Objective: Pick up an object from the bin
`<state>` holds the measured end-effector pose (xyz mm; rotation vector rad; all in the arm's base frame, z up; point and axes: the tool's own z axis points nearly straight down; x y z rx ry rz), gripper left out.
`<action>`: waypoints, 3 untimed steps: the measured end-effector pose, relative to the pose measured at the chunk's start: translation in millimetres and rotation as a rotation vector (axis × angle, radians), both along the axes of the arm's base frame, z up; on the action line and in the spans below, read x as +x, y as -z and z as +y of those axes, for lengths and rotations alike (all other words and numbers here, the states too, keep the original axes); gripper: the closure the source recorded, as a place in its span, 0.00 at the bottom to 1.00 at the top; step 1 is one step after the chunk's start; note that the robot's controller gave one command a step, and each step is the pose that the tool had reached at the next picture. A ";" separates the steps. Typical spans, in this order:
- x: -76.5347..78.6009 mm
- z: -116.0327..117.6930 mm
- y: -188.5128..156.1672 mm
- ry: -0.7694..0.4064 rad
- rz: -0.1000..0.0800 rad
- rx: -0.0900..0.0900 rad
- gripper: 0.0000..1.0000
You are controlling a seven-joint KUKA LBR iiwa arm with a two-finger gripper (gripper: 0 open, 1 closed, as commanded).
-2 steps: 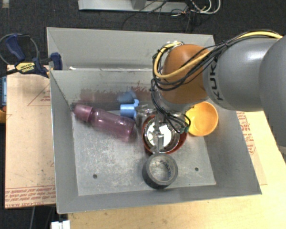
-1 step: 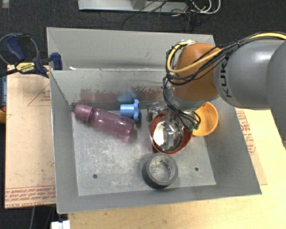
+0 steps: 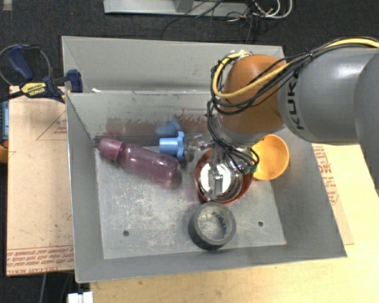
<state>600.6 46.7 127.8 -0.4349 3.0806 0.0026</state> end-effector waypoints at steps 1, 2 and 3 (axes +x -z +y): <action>7.3 -30.3 19.7 0.056 0.004 -0.002 0.00; 10.6 -26.5 18.6 0.057 0.002 0.000 0.00; -22.2 -3.0 24.4 -0.045 -0.010 -0.002 0.00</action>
Offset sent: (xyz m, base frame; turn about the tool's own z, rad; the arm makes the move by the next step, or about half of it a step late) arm 0.0156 -0.0206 -0.0176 0.0626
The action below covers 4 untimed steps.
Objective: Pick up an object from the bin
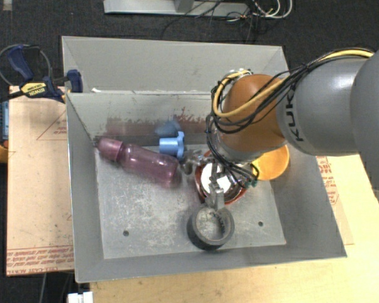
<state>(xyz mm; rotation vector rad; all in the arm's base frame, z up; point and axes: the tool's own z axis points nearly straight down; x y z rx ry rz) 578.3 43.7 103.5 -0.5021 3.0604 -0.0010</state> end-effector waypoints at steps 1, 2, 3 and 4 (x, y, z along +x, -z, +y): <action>32.2 -45.0 7.0 0.112 -0.002 0.003 0.00; 32.0 -44.1 7.0 0.111 -0.002 0.004 0.00; 32.0 -44.1 7.0 0.112 -0.002 0.004 0.00; 40.6 -64.9 11.1 0.110 -0.008 0.013 0.00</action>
Offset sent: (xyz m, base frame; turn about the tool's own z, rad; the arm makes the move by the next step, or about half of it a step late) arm 0.0000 0.0000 0.0000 0.0000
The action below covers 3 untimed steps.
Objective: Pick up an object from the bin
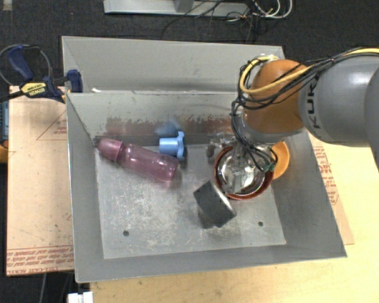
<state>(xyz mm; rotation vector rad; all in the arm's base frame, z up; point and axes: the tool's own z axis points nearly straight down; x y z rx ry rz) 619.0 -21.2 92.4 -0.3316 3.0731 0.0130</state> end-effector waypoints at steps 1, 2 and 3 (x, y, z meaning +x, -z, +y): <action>-7.4 -25.1 17.5 -0.120 -0.001 -0.009 0.00; -68.7 -67.8 20.3 -0.014 -0.005 -0.008 0.00; -50.6 -75.3 21.6 -0.050 -0.011 0.004 1.00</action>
Offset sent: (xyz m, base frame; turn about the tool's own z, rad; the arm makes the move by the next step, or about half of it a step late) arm -0.0697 -0.0662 -0.0213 -0.0177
